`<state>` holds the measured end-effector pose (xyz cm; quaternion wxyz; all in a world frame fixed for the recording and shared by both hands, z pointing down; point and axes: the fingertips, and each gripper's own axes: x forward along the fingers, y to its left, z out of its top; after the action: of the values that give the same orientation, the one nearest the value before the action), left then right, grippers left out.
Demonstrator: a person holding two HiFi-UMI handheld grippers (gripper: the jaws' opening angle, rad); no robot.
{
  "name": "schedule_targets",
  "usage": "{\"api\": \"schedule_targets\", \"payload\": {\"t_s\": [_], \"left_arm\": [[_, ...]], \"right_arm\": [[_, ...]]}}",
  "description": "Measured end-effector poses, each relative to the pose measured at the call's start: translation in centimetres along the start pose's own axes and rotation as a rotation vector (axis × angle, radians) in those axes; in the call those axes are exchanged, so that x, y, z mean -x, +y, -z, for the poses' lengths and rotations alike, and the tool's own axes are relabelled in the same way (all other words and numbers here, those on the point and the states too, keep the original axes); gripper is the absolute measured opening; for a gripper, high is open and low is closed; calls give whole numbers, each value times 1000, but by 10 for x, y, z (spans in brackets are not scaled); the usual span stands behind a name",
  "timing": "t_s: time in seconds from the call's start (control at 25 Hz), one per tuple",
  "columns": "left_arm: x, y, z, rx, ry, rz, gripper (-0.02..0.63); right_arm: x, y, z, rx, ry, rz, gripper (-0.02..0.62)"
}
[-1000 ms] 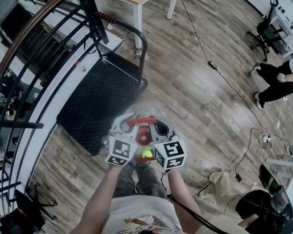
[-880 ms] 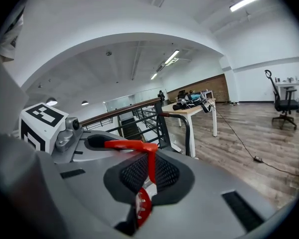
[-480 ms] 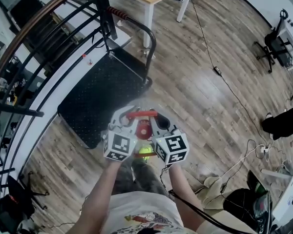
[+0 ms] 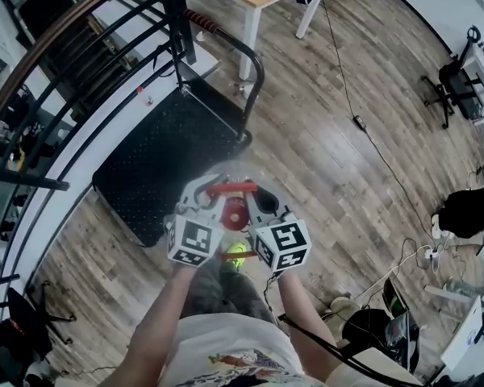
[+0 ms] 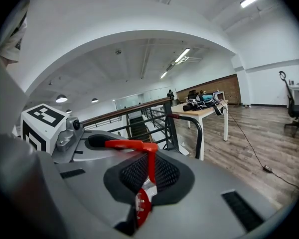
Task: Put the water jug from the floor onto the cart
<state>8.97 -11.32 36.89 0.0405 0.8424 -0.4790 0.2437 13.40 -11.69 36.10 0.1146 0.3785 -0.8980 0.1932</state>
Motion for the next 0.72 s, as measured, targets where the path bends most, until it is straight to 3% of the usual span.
{"api": "schedule_targets", "payload": {"t_s": [0.72], "left_arm": [[-17, 112, 2, 38, -7, 21, 51]], "right_arm": [[-107, 16, -45, -2, 26, 9, 17]]}}
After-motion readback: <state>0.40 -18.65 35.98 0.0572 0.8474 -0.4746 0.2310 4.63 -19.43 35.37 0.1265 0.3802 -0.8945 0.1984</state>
